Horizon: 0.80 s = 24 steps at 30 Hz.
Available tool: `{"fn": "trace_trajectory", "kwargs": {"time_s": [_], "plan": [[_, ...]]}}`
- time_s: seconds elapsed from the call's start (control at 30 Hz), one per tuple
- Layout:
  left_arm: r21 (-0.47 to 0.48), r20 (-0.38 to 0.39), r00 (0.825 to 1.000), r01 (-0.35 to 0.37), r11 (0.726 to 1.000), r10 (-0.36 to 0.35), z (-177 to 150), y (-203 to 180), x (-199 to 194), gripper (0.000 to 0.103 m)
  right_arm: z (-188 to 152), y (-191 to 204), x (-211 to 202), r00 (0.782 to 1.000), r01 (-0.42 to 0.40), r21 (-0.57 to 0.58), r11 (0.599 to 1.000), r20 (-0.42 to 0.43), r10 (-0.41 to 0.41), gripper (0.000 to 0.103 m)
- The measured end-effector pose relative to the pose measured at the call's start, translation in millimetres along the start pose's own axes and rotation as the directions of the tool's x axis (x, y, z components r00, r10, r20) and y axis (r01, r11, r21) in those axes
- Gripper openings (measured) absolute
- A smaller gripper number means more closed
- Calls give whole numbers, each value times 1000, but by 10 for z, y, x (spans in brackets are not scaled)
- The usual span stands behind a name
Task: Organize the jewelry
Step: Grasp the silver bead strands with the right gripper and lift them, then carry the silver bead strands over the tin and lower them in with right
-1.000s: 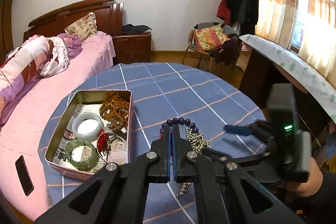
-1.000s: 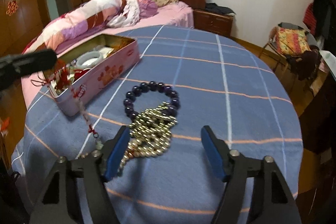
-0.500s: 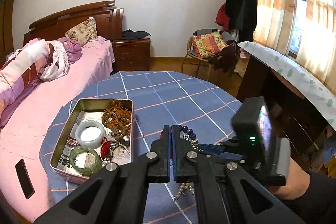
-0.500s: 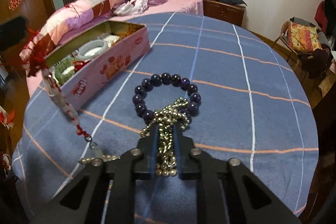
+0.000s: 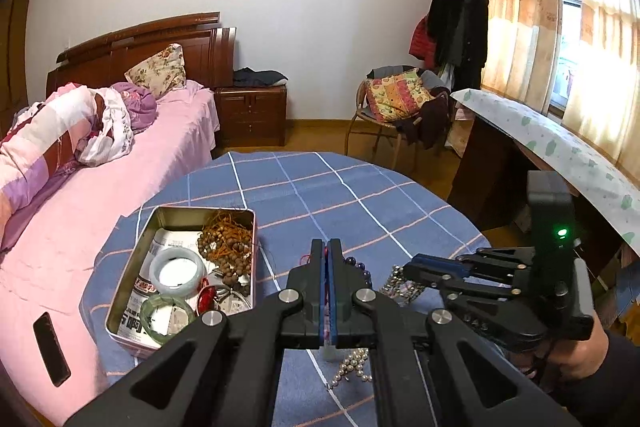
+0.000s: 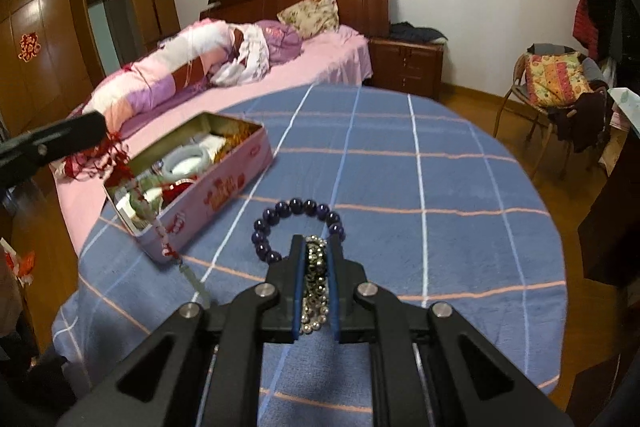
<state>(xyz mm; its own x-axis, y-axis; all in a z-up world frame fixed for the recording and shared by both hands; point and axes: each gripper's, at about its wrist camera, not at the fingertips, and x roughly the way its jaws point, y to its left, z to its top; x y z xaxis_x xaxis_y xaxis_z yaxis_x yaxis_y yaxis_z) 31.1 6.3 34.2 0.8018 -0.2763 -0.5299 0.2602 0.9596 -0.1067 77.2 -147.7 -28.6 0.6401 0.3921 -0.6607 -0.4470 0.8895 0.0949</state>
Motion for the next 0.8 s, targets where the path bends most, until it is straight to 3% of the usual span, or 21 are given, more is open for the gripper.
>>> {"fn": "trace_trajectory", "kwargs": {"time_s": [0.8], "plan": [[27,32,998,-59,998,58,228,118,-47,0,326,187,-187,994,-35,-44,998,105,39,12]]}}
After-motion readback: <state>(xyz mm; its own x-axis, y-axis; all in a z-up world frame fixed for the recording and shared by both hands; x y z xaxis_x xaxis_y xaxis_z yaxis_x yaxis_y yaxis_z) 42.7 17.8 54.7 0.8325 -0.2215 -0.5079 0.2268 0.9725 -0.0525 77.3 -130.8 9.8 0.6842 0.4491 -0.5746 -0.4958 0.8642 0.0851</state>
